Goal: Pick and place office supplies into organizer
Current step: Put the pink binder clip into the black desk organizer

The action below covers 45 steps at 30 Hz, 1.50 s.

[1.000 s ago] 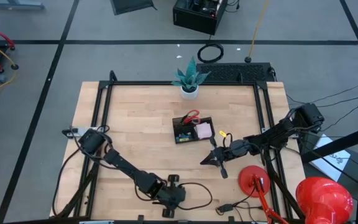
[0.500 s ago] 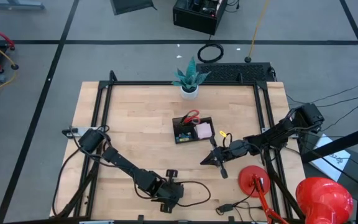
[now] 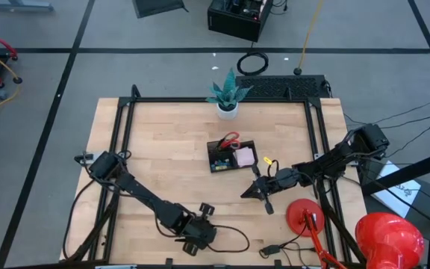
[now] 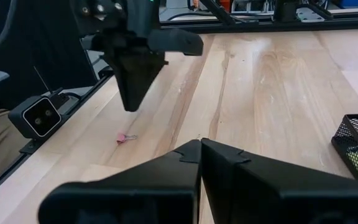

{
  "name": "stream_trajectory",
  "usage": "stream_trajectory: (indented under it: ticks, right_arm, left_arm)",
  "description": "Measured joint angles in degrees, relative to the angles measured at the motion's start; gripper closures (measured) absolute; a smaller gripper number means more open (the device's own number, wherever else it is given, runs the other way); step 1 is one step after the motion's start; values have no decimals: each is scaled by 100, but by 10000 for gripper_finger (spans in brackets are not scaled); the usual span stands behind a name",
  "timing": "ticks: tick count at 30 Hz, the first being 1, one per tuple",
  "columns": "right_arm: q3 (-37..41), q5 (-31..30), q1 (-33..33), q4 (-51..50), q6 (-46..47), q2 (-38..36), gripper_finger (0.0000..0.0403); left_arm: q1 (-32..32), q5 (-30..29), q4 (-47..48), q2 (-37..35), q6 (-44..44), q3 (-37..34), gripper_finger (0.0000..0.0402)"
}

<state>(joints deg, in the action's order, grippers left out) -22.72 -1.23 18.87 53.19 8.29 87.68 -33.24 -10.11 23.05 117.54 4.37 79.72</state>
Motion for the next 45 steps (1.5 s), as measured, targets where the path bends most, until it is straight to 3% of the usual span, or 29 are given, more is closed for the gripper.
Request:
stream_trajectory:
  ticks: [5, 10, 15, 22, 25, 31, 38, 45]
  right_arm:
    - [2, 0, 0, 3, 0, 0, 403]
    - [2, -4, 0, 0, 0, 0, 403]
    - [2, -7, 0, -33, 43, -2, 403]
    - [2, -11, 0, -149, 65, -1, 403]
    - [2, -15, -2, -170, 119, -1, 403]
    - [2, -16, -2, -168, 131, -1, 403]
    - [2, -20, -2, -166, 151, 0, 402]
    - [2, -22, -2, -167, 154, -2, 399]
  left_arm:
    - [245, 2, -351, -31, 110, 1, 359]
    - [344, 322, -630, -42, -609, 4, 340]
    - [307, 523, -709, -42, -1675, 11, 272]
    - [515, 792, -989, -42, -1622, 15, 158]
    - [585, 1562, -1050, -46, -1842, 24, 134]
    - [832, 3022, -1026, -1, -2065, 24, 144]
    - [996, 3035, -1142, 93, -2723, 31, 175]
    - [1122, 3021, -1217, 322, -2963, 28, 178]
